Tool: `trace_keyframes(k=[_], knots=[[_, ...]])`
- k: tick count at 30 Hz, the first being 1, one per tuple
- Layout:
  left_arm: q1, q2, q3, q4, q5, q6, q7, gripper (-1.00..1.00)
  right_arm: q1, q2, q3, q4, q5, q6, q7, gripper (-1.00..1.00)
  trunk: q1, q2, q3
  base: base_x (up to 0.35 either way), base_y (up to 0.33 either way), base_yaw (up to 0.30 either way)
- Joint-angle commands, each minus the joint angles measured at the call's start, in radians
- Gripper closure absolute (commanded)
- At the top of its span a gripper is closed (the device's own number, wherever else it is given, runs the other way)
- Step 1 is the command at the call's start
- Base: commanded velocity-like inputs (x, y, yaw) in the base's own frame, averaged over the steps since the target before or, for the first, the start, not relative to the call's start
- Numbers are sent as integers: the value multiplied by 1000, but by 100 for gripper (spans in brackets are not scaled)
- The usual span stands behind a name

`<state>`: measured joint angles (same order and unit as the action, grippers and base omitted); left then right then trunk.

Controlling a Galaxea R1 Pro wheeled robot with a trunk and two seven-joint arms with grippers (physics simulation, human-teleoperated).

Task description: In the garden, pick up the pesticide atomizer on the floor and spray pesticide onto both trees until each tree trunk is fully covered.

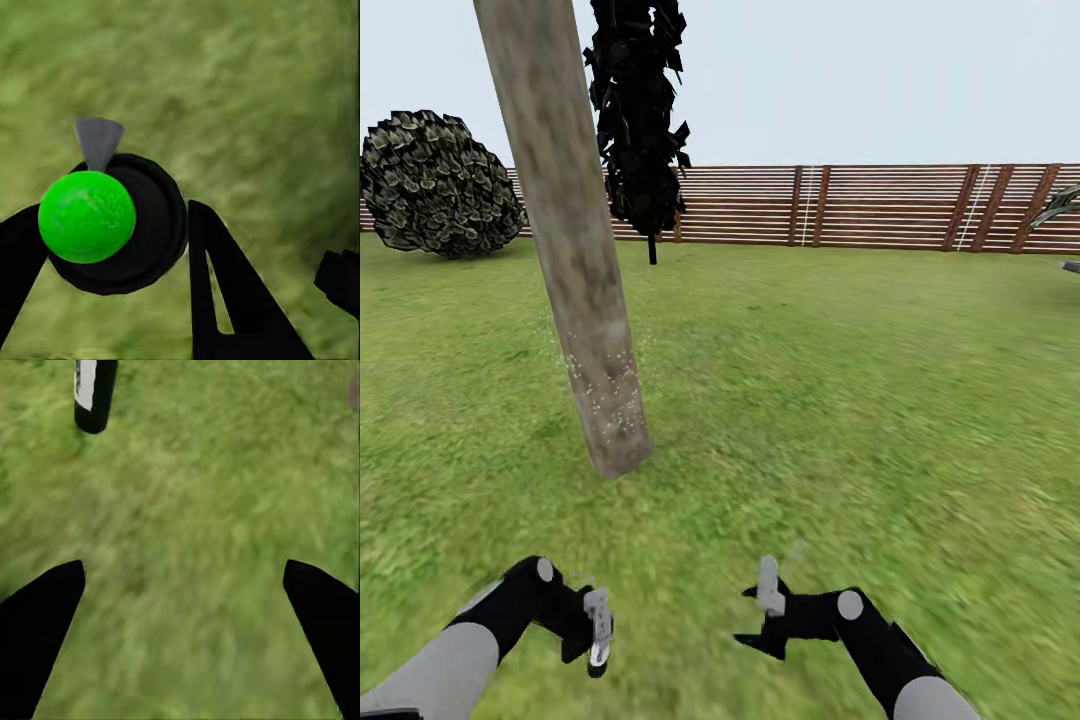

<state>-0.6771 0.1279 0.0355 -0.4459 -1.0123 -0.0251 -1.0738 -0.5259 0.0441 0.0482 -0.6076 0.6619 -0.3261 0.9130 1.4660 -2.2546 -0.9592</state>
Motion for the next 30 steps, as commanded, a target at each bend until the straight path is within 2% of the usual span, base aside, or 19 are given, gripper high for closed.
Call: trace_keyframes(k=[1, 7, 9, 14, 17, 19, 30], knots=[[-1, -122, 7, -2, -6, -2, -5, 100, -1, 2, 32, -4, 9, -4, 18, 100, 0, 0, -1, 0, 0, 0], [-1, -143, 6, -3, -8, -1, -5, 100, -7, 39, 32, -28, 5, -3, 22, 100, 0, 0, -1, 0, 0, 0], [-1, -150, 7, -3, -7, -1, -5, 100, -10, 44, 32, -36, 5, -3, 22, 100, 0, 0, -1, 0, 0, 0], [-1, -173, 3, -4, -6, -5, -5, 100, -15, 46, 32, -51, 5, -3, 21, 100, 0, 0, -1, 0, 0, 0], [-1, -189, -30, -4, -5, -6, -4, 100, -16, 46, 32, -53, 5, -2, 21, 100, 0, 0, -1, 0, 0, 0], [-1, -203, -38, -5, -5, -5, -3, 100, -16, 46, 32, -53, 5, -2, 21, 100, 0, 0, -1, 0, 0, 0], [-15, -246, -42, -5, -5, -2, 0, 100, -16, 46, 32, -54, 5, -3, 21, 100, 0, 0, -1, 0, 0, 0]])
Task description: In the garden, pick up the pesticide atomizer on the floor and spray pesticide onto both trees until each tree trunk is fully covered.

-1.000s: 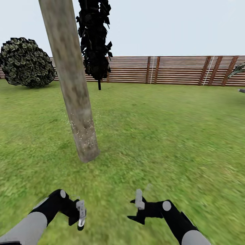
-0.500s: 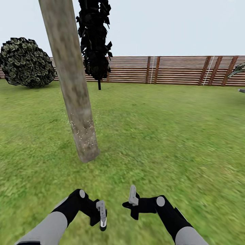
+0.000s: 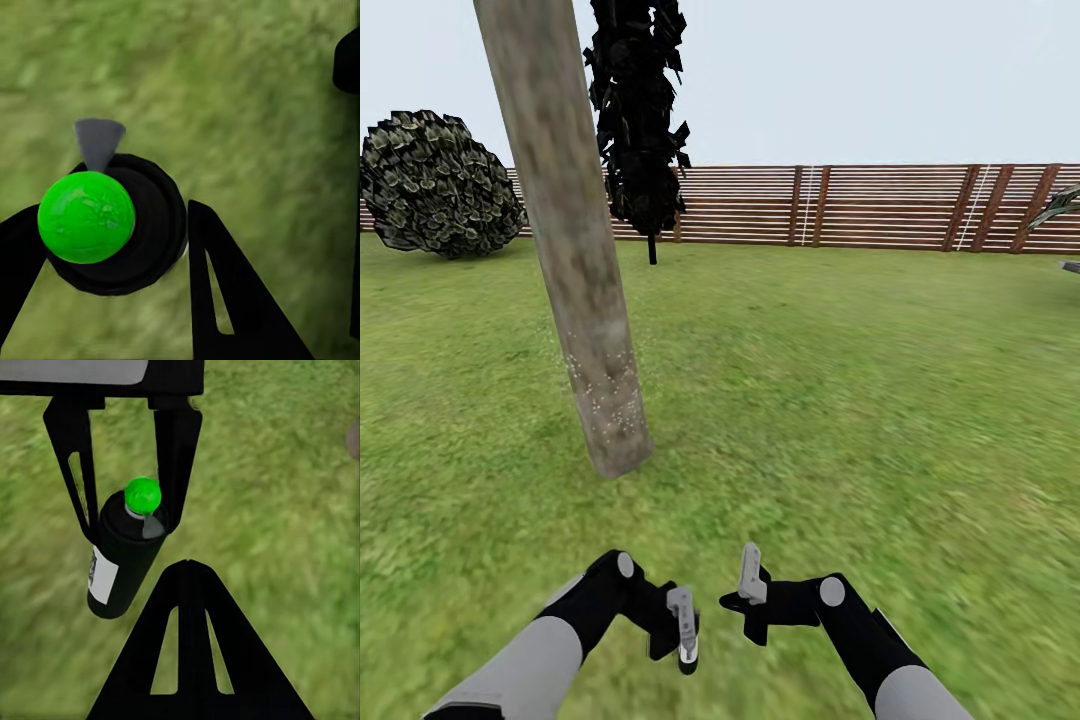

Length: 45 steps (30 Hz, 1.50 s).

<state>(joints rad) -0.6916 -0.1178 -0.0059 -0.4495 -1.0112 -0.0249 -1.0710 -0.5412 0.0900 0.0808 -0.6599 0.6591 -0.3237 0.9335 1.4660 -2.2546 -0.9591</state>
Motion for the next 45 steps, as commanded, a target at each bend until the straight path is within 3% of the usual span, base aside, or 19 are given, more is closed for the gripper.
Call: trace_keyframes(k=[1, 16, 45], knots=[[0, -4, 0, -2, -6, -3, -3, 100, 0, 0, -1, -1, 8, -5, 1, 100, 0, 0, -1, 0, 0, 0], [0, -39, -5, -17, -6, -1, 0, 100, 0, 0, -1, -1, 8, -5, 1, 100, 0, 0, -1, 0, 0, 0], [0, -55, -26, -28, -3, -4, -3, 100, 0, 1, -1, -2, 8, -6, 0, 100, 0, 0, -1, 0, 0, 0]])
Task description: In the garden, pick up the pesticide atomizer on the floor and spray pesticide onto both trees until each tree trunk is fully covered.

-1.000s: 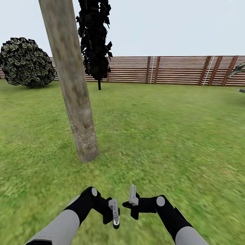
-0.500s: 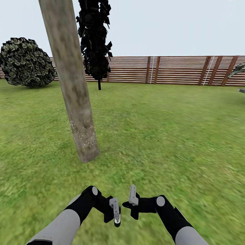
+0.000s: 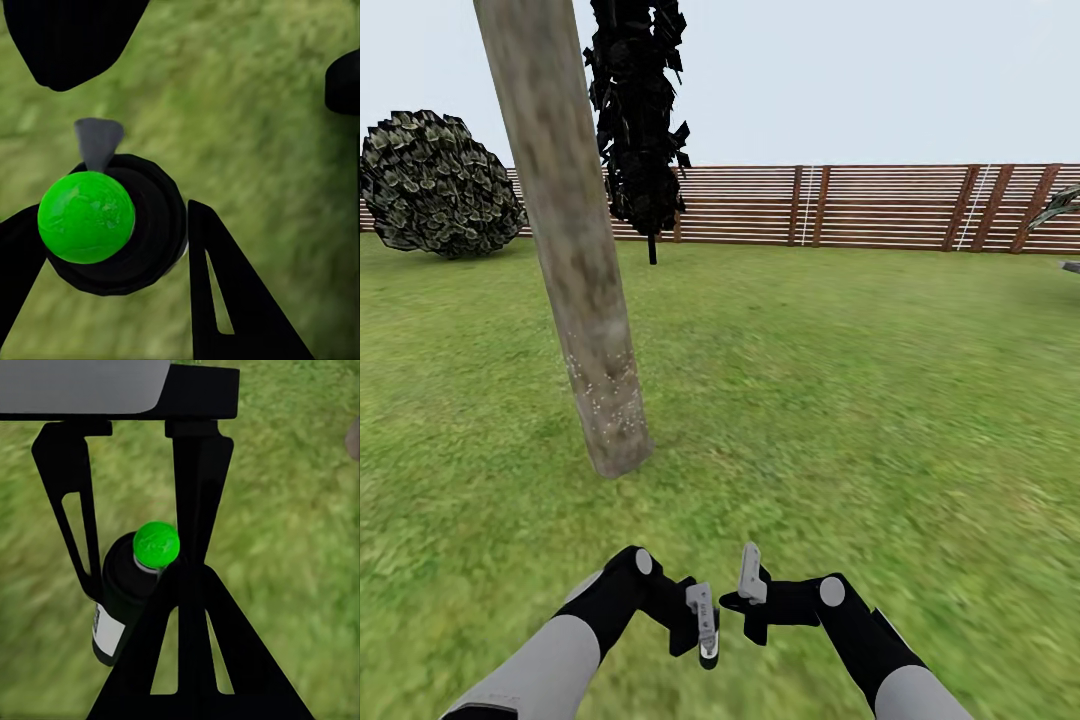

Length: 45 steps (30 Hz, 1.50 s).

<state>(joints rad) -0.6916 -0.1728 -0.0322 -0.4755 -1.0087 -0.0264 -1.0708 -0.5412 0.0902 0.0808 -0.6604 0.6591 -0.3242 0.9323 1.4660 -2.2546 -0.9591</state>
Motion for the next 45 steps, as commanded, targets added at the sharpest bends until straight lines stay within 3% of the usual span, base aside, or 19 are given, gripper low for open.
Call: trace_keyframes(k=[1, 45], knots=[[0, -1, 0, -2, -5, -3, -3, 100, 0, 0, -1, -2, 8, -5, 1, 100, 0, 0, -1, 0, 0, 0], [0, -2, 2, -3, 10, -14, 0, 100, 0, 0, -1, -1, 8, -6, 0, 100, 0, 0, -1, 0, 0, 0]])
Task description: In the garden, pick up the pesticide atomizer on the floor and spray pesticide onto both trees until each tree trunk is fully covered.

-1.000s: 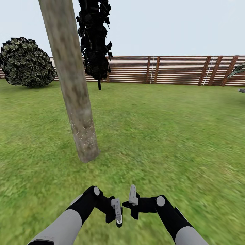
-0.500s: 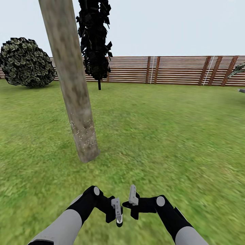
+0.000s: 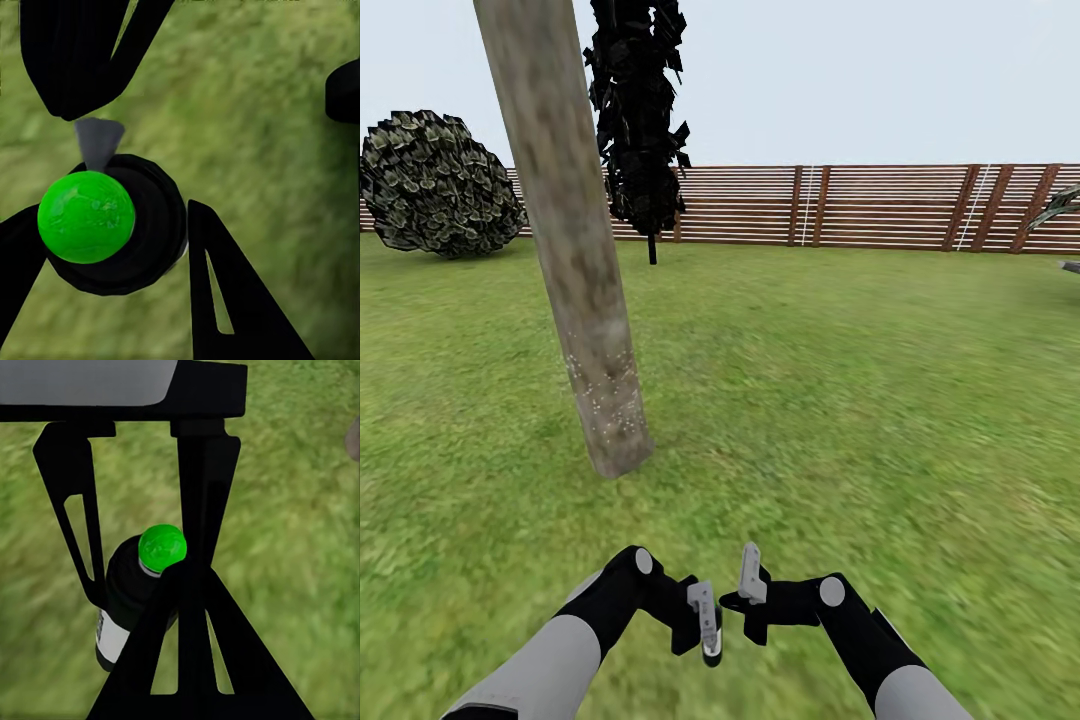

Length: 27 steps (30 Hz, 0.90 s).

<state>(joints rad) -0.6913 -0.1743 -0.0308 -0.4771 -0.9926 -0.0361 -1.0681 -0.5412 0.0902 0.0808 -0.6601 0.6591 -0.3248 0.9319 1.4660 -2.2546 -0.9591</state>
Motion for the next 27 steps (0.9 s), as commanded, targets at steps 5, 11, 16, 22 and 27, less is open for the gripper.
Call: trace_keyframes(k=[5, 11, 16, 22, 27], knots=[[0, 0, 0, -1, 31, -11, -3, 100, 0, 0, -1, -1, 8, -5, 1, 100, 0, 0, -1, 0, 0, 0], [0, 0, 0, -1, 34, -11, -3, 100, 0, 0, -1, -1, 8, -5, 1, 100, 0, 0, -1, 0, 0, 0], [1, 0, -1, 1, 31, -11, -1, 100, 0, 0, -1, -1, 8, -5, 1, 100, 0, 0, -1, 0, 0, 0], [8, 68, -6, 2, -1, -7, 0, 100, 0, 0, -1, -1, 8, -5, 1, 100, 0, 0, -1, 0, 0, 0], [14, 184, -6, 1, -7, -7, 0, 100, 0, 2, 0, -1, 8, -5, 1, 100, 0, 0, -1, 0, 0, 0]])
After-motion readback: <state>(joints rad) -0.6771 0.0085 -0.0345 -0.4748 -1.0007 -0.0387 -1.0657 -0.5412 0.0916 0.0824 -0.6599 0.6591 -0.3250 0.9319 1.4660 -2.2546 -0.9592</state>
